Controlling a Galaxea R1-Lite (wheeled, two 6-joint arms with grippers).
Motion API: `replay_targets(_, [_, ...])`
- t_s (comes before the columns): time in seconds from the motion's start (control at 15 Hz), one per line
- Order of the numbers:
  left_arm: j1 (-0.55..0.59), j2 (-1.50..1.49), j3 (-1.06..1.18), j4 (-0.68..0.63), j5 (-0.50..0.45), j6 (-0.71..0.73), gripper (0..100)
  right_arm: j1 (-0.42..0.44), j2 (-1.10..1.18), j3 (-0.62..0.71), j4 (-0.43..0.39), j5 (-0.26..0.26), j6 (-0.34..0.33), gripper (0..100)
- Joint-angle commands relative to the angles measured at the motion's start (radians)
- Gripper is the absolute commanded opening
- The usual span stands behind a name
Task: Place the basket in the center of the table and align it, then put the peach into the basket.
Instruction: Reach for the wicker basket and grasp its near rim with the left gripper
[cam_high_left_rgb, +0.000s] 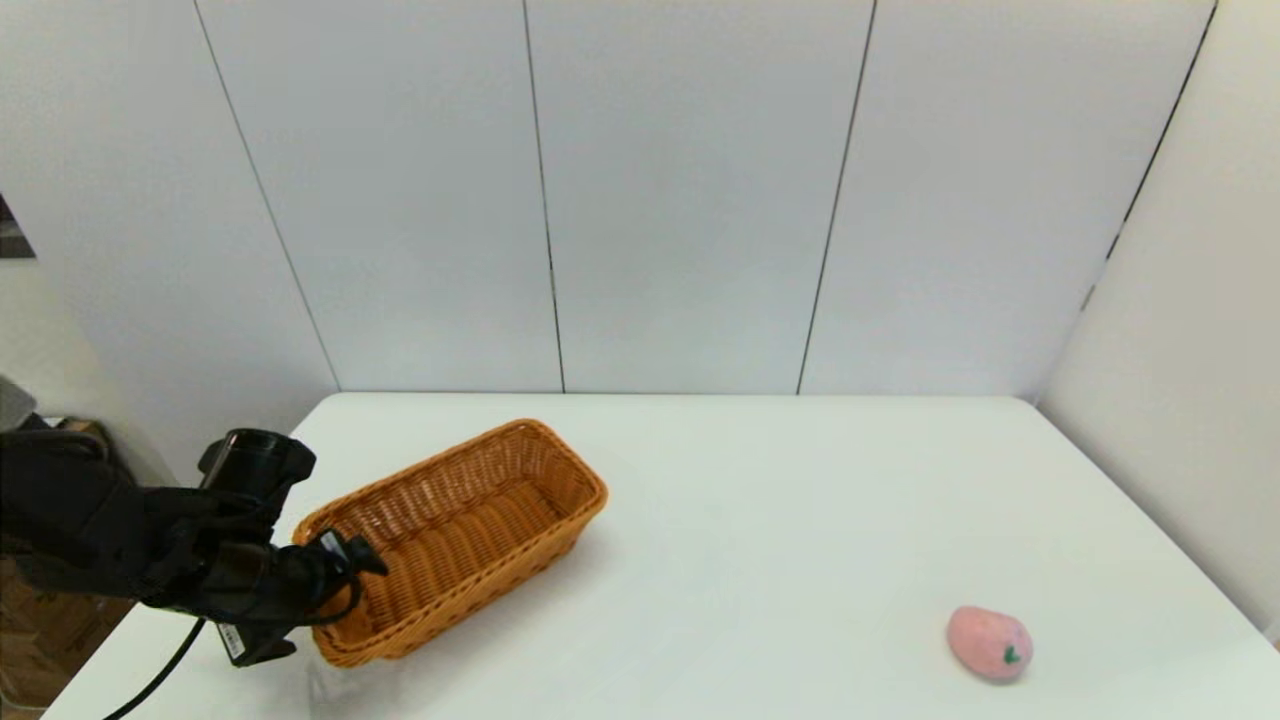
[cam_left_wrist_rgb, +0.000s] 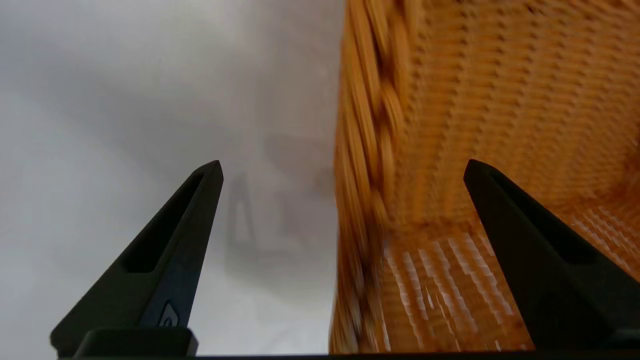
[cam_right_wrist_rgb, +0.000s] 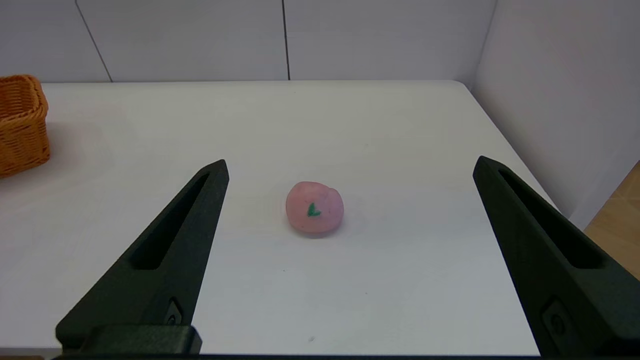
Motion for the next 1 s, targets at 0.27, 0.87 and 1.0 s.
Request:
replay_targets(0.27, [0.0,0.082,-0.005,-0.053,0.018,-0.004,0,0.0,0.0,0.0,0.0,0.0,0.0,100])
replay_targets(0.87, [-0.001,0.022,-0.018,-0.053,0.017,-0.009,0,0.0,0.0,0.0,0.0,0.0,0.0,100])
replay_targets(1.0, [-0.024,-0.032,-0.016,-0.052,0.017,-0.009,0,0.0,0.0,0.0,0.0,0.0,0.0,100])
